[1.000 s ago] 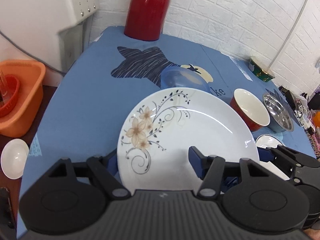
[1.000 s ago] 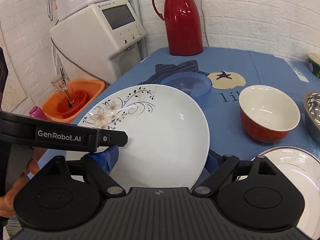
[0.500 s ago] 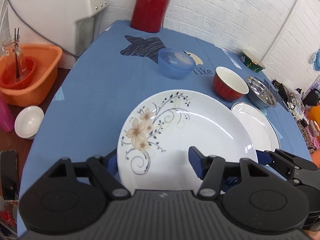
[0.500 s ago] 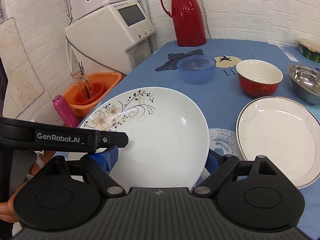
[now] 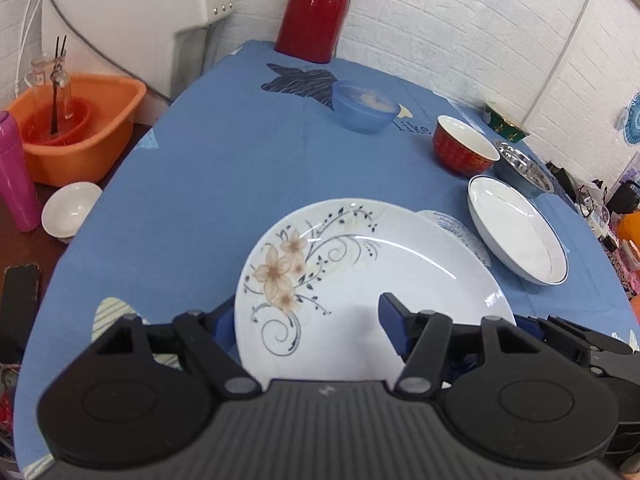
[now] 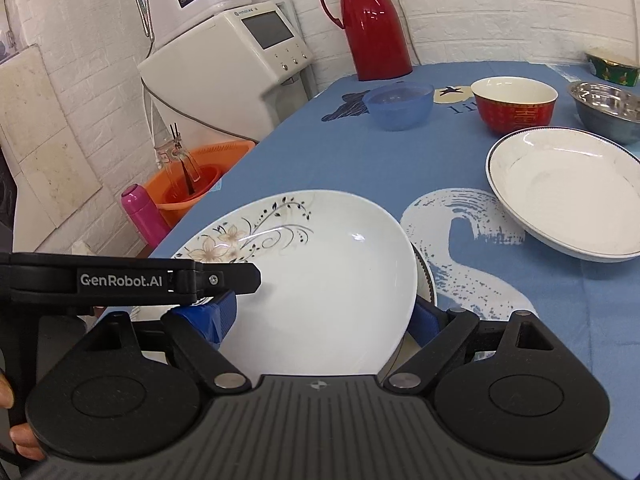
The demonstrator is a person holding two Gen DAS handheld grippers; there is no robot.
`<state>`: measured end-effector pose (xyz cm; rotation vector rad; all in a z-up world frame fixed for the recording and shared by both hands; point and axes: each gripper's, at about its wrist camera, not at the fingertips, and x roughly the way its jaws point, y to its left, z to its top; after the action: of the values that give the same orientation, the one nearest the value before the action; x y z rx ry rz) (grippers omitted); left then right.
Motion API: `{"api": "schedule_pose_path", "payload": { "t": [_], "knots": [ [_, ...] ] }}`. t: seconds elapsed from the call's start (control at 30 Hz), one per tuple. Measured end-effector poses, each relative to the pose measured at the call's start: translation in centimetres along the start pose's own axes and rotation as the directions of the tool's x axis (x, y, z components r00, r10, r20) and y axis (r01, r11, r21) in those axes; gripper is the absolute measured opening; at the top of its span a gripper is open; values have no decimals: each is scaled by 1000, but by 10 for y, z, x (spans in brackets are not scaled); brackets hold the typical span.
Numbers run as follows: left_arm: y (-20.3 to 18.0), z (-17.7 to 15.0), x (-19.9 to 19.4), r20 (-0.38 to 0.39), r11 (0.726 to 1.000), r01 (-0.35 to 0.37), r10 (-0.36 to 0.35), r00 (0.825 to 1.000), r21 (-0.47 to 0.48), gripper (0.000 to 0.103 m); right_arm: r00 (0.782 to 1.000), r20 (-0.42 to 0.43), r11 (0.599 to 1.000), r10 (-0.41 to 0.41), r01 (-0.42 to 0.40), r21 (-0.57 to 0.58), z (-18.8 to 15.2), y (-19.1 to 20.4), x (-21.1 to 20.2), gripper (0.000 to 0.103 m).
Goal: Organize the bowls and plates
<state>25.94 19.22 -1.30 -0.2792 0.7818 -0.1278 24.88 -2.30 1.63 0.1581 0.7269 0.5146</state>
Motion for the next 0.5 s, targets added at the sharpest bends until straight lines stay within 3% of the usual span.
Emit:
{"api": "schedule_pose_path", "payload": {
  "t": [0.2, 0.3, 0.5],
  "knots": [
    [2, -6, -7, 65, 1000, 19, -20, 998, 5, 70, 999, 36, 998, 34, -36, 59, -7, -6, -9, 74],
    [3, -5, -13, 99, 1000, -12, 11, 995, 17, 71, 998, 54, 997, 20, -24, 77, -5, -7, -15, 76],
    [6, -2, -12, 95, 1000, -23, 23, 995, 0, 71, 1000, -11, 998, -26, 26, -53, -1, 6, -13, 74]
  ]
}}
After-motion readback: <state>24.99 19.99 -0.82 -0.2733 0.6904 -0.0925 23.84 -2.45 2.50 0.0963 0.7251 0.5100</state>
